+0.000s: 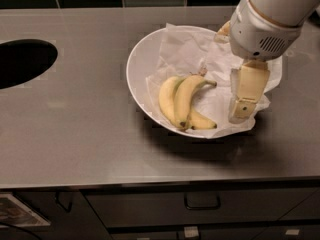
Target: Pick banana from white bowl
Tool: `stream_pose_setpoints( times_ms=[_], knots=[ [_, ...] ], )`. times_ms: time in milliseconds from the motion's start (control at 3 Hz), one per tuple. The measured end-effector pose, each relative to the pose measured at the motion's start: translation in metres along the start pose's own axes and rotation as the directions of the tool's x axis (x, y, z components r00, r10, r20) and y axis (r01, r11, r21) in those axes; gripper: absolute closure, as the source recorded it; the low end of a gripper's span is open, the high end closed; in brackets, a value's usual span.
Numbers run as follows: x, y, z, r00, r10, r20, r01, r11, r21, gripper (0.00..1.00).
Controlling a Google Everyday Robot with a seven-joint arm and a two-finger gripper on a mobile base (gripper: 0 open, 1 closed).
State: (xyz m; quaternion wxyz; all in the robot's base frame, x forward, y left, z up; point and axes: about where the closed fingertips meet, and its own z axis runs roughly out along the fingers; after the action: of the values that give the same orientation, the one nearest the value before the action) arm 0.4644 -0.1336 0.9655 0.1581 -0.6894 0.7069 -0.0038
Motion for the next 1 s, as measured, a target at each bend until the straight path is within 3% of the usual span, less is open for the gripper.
stream_pose_setpoints(
  times_ms=[667,1000],
  knots=[
    [-0.006,-0.003,0.003,1.000,-0.023,0.009,0.023,0.9997,-0.001,0.00],
    [-0.027,-0.012,0.022,0.989,-0.137,0.064,0.141,0.9872,-0.073,0.00]
  ],
)
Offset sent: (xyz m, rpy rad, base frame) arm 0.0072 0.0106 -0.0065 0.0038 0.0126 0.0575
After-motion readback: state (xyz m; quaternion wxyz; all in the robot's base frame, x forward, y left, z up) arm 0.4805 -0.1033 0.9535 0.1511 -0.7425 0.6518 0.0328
